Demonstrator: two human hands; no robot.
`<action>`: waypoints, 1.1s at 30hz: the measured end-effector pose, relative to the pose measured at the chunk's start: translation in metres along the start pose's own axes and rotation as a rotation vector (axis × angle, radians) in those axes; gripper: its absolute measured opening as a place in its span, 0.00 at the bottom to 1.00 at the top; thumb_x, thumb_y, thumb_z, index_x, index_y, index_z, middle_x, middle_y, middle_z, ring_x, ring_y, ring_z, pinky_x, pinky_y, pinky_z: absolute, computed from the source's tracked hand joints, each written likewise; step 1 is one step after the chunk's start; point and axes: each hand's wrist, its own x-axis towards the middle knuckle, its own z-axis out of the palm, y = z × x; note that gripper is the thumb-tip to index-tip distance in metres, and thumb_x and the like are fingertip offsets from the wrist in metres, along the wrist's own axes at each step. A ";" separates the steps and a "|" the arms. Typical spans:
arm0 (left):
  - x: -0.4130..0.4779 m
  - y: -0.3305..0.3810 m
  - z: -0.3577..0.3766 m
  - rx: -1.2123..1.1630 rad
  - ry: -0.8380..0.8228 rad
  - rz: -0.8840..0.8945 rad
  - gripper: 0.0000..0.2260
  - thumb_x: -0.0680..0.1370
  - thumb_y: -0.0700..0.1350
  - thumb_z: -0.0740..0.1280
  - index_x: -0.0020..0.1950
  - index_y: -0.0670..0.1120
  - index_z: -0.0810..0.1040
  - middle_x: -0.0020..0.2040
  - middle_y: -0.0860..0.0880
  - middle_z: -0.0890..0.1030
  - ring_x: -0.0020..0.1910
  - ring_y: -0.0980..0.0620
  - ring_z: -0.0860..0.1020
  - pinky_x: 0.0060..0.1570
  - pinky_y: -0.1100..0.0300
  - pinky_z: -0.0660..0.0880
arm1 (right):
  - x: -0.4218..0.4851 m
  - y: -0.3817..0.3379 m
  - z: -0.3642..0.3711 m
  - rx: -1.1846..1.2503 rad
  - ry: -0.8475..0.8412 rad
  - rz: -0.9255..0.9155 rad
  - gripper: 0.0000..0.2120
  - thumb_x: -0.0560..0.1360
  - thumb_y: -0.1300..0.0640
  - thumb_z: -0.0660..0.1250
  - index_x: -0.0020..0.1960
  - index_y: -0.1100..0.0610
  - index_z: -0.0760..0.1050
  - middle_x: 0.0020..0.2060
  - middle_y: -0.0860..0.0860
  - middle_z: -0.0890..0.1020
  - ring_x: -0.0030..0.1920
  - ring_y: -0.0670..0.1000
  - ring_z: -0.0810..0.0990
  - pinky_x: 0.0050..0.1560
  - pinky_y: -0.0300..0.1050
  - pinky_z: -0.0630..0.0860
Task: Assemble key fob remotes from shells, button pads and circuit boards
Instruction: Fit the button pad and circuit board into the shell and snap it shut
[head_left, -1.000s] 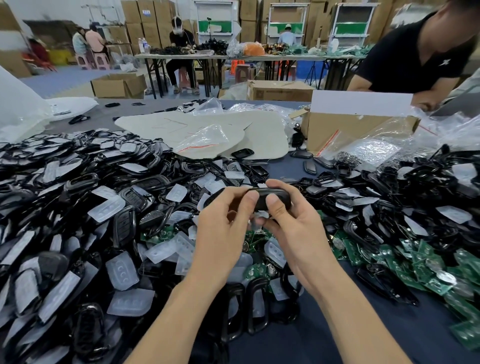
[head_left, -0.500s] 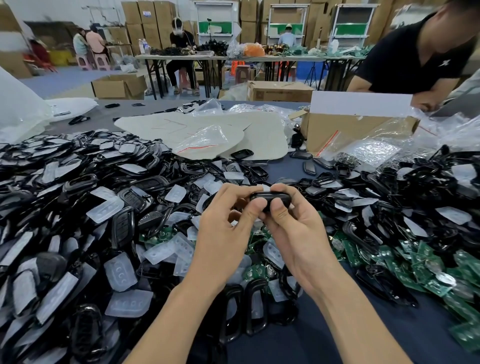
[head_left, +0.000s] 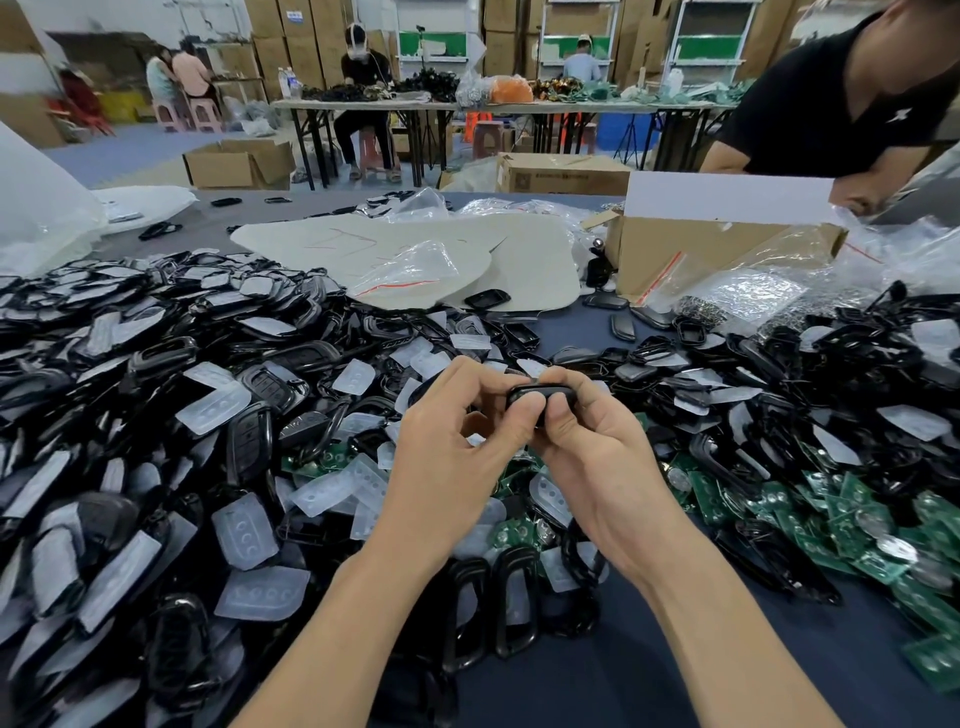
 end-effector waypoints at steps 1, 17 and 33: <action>-0.001 0.000 0.000 -0.005 0.005 0.003 0.02 0.77 0.51 0.70 0.47 0.54 0.79 0.43 0.54 0.80 0.41 0.49 0.80 0.39 0.52 0.78 | 0.000 0.000 0.000 -0.001 -0.007 0.008 0.09 0.75 0.59 0.64 0.53 0.60 0.75 0.45 0.53 0.85 0.47 0.51 0.84 0.53 0.43 0.81; 0.002 -0.006 0.001 -0.072 -0.023 -0.017 0.07 0.80 0.50 0.67 0.55 0.62 0.79 0.51 0.57 0.80 0.49 0.52 0.82 0.48 0.60 0.79 | 0.000 0.003 -0.004 -0.341 0.102 -0.146 0.05 0.75 0.49 0.70 0.50 0.42 0.81 0.52 0.53 0.86 0.54 0.57 0.84 0.58 0.50 0.79; 0.003 0.000 0.001 -0.242 0.021 -0.188 0.03 0.81 0.43 0.67 0.53 0.49 0.80 0.40 0.56 0.82 0.36 0.59 0.79 0.38 0.67 0.76 | 0.001 0.000 -0.001 -0.247 0.115 -0.102 0.09 0.74 0.49 0.72 0.53 0.48 0.84 0.48 0.50 0.86 0.47 0.50 0.85 0.49 0.40 0.81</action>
